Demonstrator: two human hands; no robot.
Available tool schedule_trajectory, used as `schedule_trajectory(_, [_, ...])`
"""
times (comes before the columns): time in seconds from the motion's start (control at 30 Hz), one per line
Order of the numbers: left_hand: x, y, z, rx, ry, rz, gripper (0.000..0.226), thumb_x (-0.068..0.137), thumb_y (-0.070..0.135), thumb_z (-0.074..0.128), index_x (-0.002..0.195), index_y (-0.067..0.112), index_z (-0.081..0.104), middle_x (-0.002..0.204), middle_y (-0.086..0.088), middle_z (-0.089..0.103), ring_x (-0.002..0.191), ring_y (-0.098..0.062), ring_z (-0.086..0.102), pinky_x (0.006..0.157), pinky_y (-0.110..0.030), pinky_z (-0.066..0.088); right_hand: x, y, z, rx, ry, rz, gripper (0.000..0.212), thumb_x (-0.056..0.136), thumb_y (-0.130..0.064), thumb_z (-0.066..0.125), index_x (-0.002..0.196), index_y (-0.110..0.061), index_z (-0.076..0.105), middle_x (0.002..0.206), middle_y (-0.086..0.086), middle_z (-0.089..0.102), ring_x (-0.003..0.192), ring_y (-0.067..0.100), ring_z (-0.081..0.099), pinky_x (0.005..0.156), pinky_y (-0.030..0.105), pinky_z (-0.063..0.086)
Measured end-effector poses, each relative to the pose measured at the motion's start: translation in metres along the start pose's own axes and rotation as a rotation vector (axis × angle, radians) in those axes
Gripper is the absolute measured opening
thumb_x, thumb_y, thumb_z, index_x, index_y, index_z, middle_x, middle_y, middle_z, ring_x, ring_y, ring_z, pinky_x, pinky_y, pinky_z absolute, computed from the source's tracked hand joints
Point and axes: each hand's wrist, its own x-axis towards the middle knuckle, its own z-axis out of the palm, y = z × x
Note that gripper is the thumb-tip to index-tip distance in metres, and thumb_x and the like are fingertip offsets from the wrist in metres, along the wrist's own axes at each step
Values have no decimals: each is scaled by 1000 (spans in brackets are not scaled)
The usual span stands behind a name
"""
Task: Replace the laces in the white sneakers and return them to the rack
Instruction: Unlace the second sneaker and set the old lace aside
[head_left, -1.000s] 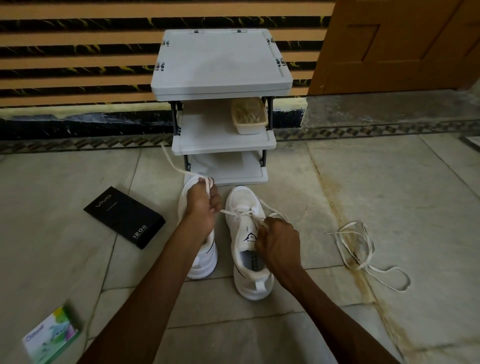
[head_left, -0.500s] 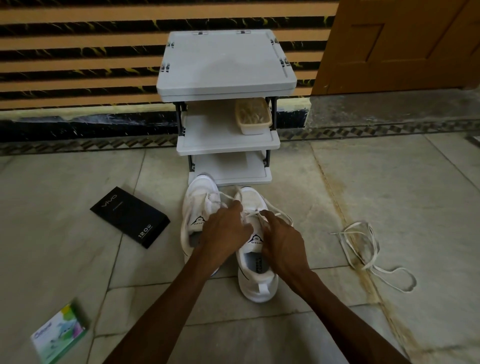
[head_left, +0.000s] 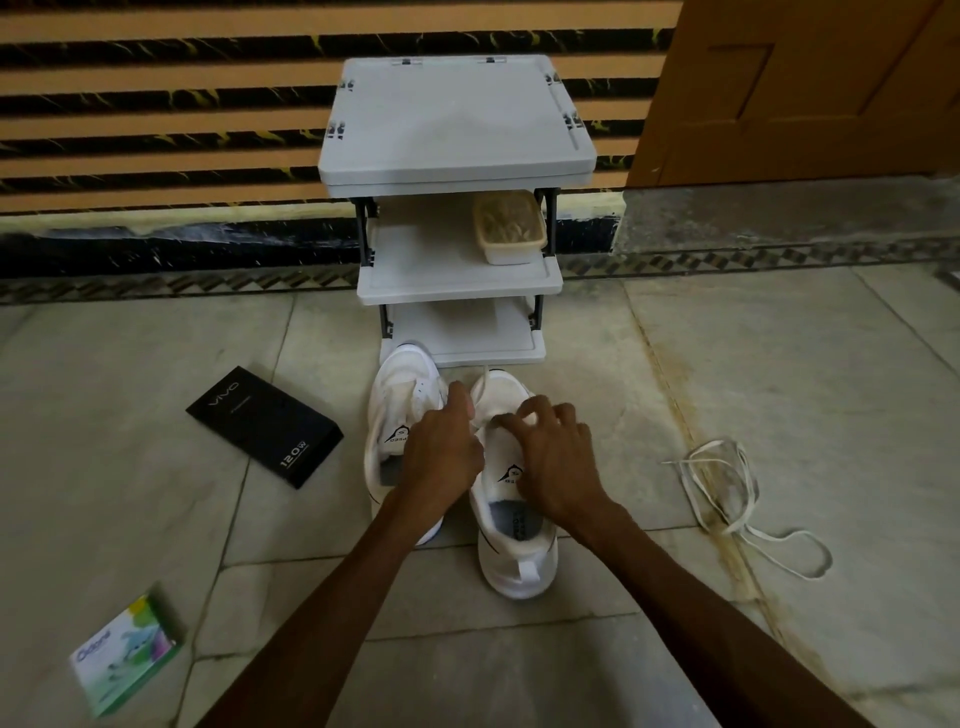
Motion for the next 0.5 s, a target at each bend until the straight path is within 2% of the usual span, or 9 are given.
schedule_trajectory(0.1, [-1, 0, 0, -24, 18, -2, 28, 89, 13, 59, 97, 20, 33, 77, -1, 50, 65, -17, 49, 52, -24, 33, 1, -10, 2, 12, -7, -23, 62, 77, -19, 74, 134, -26, 50, 142, 7, 35, 128, 31, 32, 102, 43, 39])
schedule_trajectory(0.13, [-1, 0, 1, -30, 19, -5, 27, 89, 13, 59, 97, 19, 34, 77, -1, 50, 64, -17, 49, 51, -24, 33, 3, -8, 6, 80, 18, -10, 57, 75, -15, 75, 128, -22, 55, 138, 7, 38, 124, 30, 35, 98, 41, 42])
schedule_trajectory(0.2, [-2, 0, 0, -39, 16, -28, 27, 89, 13, 59, 98, 19, 34, 79, -1, 50, 66, -17, 48, 54, -27, 34, 7, -4, 14, 299, 107, 43, 38, 67, -3, 72, 102, -14, 63, 118, 8, 47, 106, 27, 44, 82, 34, 46])
schedule_trajectory(0.27, [-3, 0, 0, -48, 17, -54, 26, 90, 14, 58, 102, 16, 36, 82, 0, 48, 71, -18, 47, 56, -28, 33, 14, 0, 18, 739, 234, 253, 22, 67, 6, 56, 78, -13, 58, 92, 9, 56, 82, 26, 54, 64, 31, 46])
schedule_trajectory(0.33, [-5, 0, 0, -41, 18, -69, 26, 90, 14, 58, 106, 14, 38, 83, 0, 46, 73, -18, 46, 53, -26, 28, 19, 6, 14, 1226, 230, 630, 30, 72, 15, 44, 73, -15, 50, 78, 9, 55, 68, 22, 53, 55, 27, 44])
schedule_trajectory(0.37, [-4, -1, -1, -40, 15, -71, 26, 90, 15, 58, 106, 13, 38, 83, 0, 45, 74, -19, 46, 51, -26, 26, 20, 12, 14, 1413, 196, 777, 34, 73, 19, 42, 75, -15, 45, 75, 9, 51, 64, 21, 50, 52, 25, 41])
schedule_trajectory(0.4, [-3, -2, -1, -41, 11, -70, 26, 89, 15, 59, 107, 13, 39, 83, 0, 46, 75, -21, 48, 51, -26, 26, 21, 18, 12, 1526, 151, 843, 36, 74, 21, 41, 77, -15, 43, 72, 8, 47, 60, 20, 47, 49, 23, 38])
schedule_trajectory(0.43, [-2, -2, -1, -48, 4, -70, 27, 89, 15, 59, 107, 12, 39, 83, -1, 47, 77, -23, 51, 53, -28, 29, 20, 22, 9, 1537, 94, 831, 35, 76, 20, 42, 77, -15, 42, 69, 8, 46, 58, 19, 46, 47, 22, 37])
schedule_trajectory(0.5, [1, -2, 1, -68, -12, -55, 29, 87, 15, 60, 106, 13, 39, 84, -2, 49, 79, -25, 55, 56, -29, 33, 20, 22, 4, 1351, 34, 638, 32, 78, 16, 47, 75, -16, 44, 73, 8, 51, 64, 20, 51, 47, 24, 42])
